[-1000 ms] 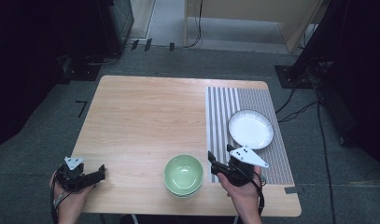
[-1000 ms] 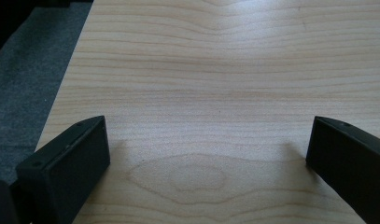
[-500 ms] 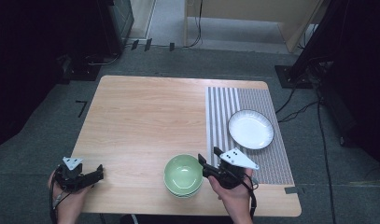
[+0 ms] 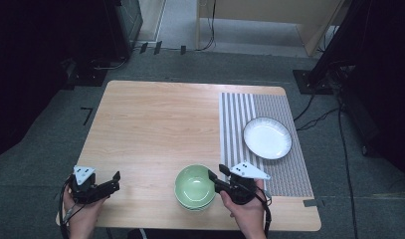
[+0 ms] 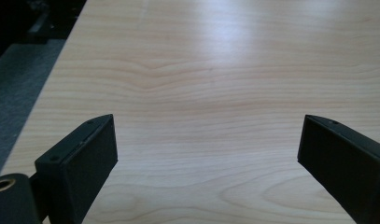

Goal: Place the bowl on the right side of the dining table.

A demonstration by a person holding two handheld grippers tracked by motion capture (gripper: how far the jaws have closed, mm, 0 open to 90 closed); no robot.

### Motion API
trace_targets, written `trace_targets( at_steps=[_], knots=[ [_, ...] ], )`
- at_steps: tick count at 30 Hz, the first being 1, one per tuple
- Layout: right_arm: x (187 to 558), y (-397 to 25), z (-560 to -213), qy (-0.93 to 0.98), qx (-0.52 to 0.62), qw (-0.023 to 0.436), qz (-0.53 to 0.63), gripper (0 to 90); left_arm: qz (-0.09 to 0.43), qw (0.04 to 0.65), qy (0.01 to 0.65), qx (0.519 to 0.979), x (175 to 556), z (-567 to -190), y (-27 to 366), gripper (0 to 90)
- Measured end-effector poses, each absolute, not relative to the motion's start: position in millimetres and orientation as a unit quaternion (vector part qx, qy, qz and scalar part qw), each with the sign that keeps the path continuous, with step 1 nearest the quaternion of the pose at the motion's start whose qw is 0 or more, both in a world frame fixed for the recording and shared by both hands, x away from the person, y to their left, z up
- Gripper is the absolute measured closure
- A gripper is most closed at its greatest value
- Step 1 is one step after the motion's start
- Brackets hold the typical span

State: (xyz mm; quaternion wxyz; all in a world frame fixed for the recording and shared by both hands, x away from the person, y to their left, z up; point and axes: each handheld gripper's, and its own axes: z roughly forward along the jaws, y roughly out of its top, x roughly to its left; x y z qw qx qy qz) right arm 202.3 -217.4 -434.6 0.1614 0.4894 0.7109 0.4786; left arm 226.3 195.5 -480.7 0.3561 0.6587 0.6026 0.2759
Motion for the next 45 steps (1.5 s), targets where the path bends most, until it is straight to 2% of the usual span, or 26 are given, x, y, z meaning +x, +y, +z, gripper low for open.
trace_targets(
  at_steps=[2,6,22,31,34,36,45],
  knots=[
    [203.7,-217.6,-438.0,0.716,0.490,0.153,0.473,56.8,0.268,0.369,0.598,0.660,224.5,-476.1,189.4,4.6],
    [203.2,-216.4,-441.5,0.720,0.488,0.151,0.469,67.8,0.253,0.394,0.582,0.665,221.0,-468.0,178.4,4.7],
    [206.0,-213.6,-450.4,0.726,0.490,0.130,0.464,84.1,0.231,0.420,0.537,0.694,213.8,-456.3,148.5,4.6],
    [204.7,-211.3,-451.1,0.724,0.487,0.143,0.467,86.3,0.190,0.469,0.516,0.692,206.4,-445.1,130.2,5.1],
    [204.4,-210.3,-450.9,0.725,0.484,0.148,0.468,86.5,0.185,0.472,0.502,0.700,204.9,-441.4,121.7,13.6],
    [204.4,-210.3,-450.7,0.726,0.481,0.150,0.467,86.6,0.171,0.489,0.478,0.709,202.9,-436.0,109.0,13.7],
    [202.4,-208.1,-450.2,0.727,0.474,0.165,0.469,86.7,0.142,0.510,0.443,0.723,203.1,-429.8,80.1,14.2]
  ],
)
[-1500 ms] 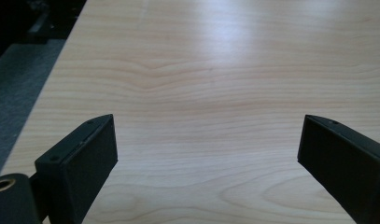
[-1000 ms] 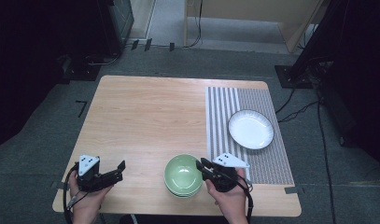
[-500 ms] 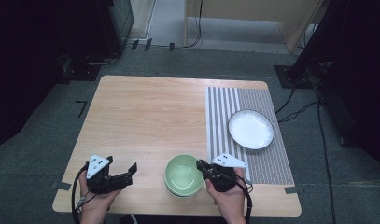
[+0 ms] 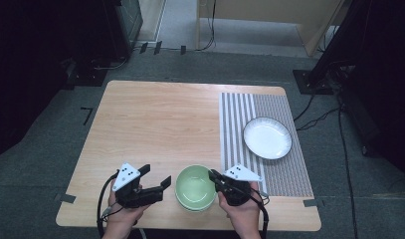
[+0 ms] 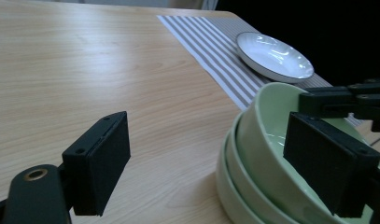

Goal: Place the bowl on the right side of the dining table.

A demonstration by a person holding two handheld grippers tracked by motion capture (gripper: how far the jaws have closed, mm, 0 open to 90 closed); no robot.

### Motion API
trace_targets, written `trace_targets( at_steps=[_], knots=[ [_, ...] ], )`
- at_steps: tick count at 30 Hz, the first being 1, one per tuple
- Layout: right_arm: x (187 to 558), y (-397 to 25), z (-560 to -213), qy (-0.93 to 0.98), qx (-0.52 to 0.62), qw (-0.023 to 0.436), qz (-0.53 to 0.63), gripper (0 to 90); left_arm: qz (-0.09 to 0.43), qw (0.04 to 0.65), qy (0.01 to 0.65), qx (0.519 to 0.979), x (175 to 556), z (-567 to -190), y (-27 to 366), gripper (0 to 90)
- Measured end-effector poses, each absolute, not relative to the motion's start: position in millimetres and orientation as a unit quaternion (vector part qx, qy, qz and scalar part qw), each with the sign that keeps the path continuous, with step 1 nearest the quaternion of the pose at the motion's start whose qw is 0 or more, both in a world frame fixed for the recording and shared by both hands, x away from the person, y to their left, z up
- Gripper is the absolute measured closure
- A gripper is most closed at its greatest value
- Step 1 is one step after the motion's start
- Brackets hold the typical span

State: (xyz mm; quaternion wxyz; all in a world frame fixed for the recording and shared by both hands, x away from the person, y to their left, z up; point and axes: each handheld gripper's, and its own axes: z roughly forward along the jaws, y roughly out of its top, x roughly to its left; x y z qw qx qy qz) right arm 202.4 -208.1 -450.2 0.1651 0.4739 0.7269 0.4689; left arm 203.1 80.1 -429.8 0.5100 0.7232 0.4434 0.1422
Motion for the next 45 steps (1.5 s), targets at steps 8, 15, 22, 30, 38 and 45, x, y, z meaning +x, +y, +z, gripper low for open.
trace_targets(
  at_steps=[8,15,22,30,38,45],
  knots=[
    [199.2,-205.5,-449.0,0.728,0.467,0.182,0.469,86.7,0.117,0.488,0.414,0.760,204.0,-430.1,54.2,25.2],
    [198.1,-204.3,-448.8,0.727,0.465,0.188,0.469,86.6,0.120,0.443,0.404,0.792,207.9,-429.4,32.0,40.7],
    [196.1,-203.1,-448.5,0.726,0.462,0.197,0.470,86.7,0.144,0.395,0.411,0.809,209.3,-431.2,16.0,58.0],
    [194.5,-202.0,-448.1,0.725,0.454,0.208,0.474,86.6,0.204,0.377,0.397,0.812,205.1,-434.9,12.4,78.7],
    [192.6,-202.4,-448.4,0.723,0.454,0.210,0.477,86.6,0.228,0.390,0.398,0.798,202.5,-432.3,10.9,84.4],
    [194.0,-206.3,-446.8,0.717,0.452,0.194,0.494,86.1,0.247,0.397,0.386,0.795,198.6,-430.3,10.0,84.5]
  ],
)
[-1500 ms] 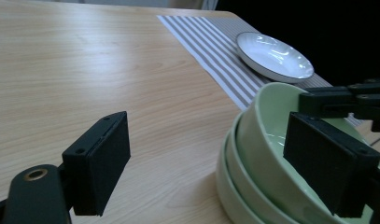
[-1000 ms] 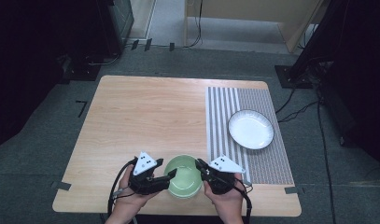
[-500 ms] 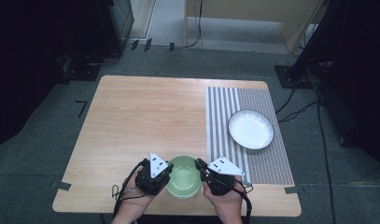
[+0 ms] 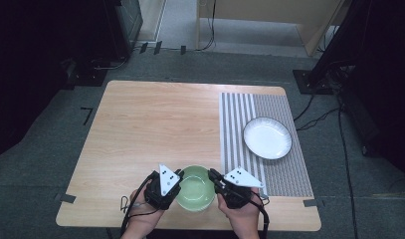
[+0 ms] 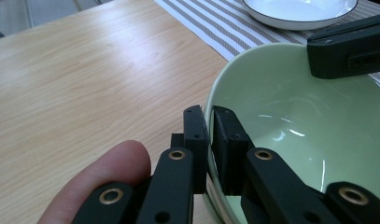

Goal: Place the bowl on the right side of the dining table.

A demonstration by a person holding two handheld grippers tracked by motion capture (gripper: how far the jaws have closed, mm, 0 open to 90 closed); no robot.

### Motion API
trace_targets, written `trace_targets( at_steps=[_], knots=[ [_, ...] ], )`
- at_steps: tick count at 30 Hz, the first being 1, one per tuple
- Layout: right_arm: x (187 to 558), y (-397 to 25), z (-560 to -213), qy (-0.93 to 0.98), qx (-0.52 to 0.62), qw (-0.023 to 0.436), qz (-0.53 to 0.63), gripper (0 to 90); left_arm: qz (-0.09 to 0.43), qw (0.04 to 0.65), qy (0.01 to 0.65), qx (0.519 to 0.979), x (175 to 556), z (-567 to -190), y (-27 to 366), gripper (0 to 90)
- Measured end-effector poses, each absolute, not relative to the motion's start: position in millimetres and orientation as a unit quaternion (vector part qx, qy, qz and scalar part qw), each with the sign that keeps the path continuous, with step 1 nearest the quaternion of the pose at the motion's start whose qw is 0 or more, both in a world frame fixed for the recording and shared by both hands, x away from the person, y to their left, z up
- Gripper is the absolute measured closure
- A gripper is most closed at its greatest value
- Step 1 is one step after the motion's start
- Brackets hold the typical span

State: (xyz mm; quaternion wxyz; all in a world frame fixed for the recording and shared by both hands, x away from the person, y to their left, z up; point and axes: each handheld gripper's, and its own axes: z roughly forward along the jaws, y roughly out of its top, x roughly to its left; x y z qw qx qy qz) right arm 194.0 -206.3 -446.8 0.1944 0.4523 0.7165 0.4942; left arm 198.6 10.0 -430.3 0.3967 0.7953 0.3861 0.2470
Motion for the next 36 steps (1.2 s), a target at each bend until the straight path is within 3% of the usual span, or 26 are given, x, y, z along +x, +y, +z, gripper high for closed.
trace_targets(
  at_steps=[17,32,36],
  knots=[
    [197.4,-203.8,-451.8,0.722,0.458,0.172,0.489,75.4,0.298,0.427,0.360,0.774,185.2,-420.6,11.0,84.4],
    [195.0,-202.9,-447.4,0.706,0.466,0.164,0.506,77.1,0.358,0.456,0.334,0.743,170.4,-412.4,6.6,84.1],
    [193.1,-202.2,-443.3,0.696,0.477,0.174,0.507,82.4,0.365,0.467,0.324,0.738,166.7,-410.9,4.8,83.9]
  ],
)
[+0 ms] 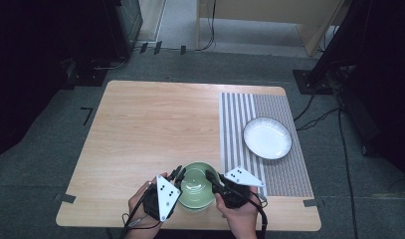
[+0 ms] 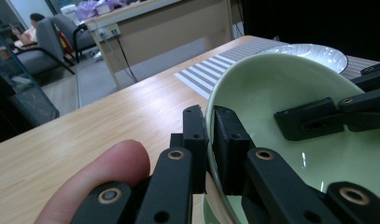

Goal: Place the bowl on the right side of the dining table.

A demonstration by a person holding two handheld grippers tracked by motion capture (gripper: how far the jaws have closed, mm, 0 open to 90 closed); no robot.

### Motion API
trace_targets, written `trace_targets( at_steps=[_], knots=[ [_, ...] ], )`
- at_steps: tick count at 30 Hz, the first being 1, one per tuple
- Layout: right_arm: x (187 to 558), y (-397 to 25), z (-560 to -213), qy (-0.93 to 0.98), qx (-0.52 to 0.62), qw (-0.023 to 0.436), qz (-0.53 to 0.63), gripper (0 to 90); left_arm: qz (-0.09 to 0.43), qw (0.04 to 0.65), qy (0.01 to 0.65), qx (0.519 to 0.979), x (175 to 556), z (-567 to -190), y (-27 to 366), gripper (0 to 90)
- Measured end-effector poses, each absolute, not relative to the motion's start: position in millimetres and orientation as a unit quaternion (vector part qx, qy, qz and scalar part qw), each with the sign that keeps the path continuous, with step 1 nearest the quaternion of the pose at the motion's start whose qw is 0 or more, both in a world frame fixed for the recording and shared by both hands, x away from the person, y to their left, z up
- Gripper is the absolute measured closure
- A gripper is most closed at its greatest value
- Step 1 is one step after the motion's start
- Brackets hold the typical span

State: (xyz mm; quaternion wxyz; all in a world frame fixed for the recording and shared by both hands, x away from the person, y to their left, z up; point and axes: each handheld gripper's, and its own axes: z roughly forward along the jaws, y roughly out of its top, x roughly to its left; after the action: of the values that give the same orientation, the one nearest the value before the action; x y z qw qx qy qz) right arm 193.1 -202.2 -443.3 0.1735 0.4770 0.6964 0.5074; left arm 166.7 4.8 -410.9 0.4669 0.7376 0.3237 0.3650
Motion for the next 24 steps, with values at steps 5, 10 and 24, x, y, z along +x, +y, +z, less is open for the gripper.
trace_targets(
  at_steps=[5,10,24],
  knots=[
    [194.2,-202.6,-441.6,0.688,0.492,0.171,0.505,85.1,0.361,0.475,0.324,0.734,166.6,-410.2,6.2,83.9],
    [193.0,-201.5,-435.1,0.686,0.492,0.193,0.501,85.1,0.343,0.504,0.327,0.722,166.3,-404.2,12.8,85.9],
    [201.8,-199.7,-416.2,0.691,0.487,0.218,0.488,85.1,0.277,0.574,0.367,0.678,172.6,-385.9,47.8,28.2]
  ],
)
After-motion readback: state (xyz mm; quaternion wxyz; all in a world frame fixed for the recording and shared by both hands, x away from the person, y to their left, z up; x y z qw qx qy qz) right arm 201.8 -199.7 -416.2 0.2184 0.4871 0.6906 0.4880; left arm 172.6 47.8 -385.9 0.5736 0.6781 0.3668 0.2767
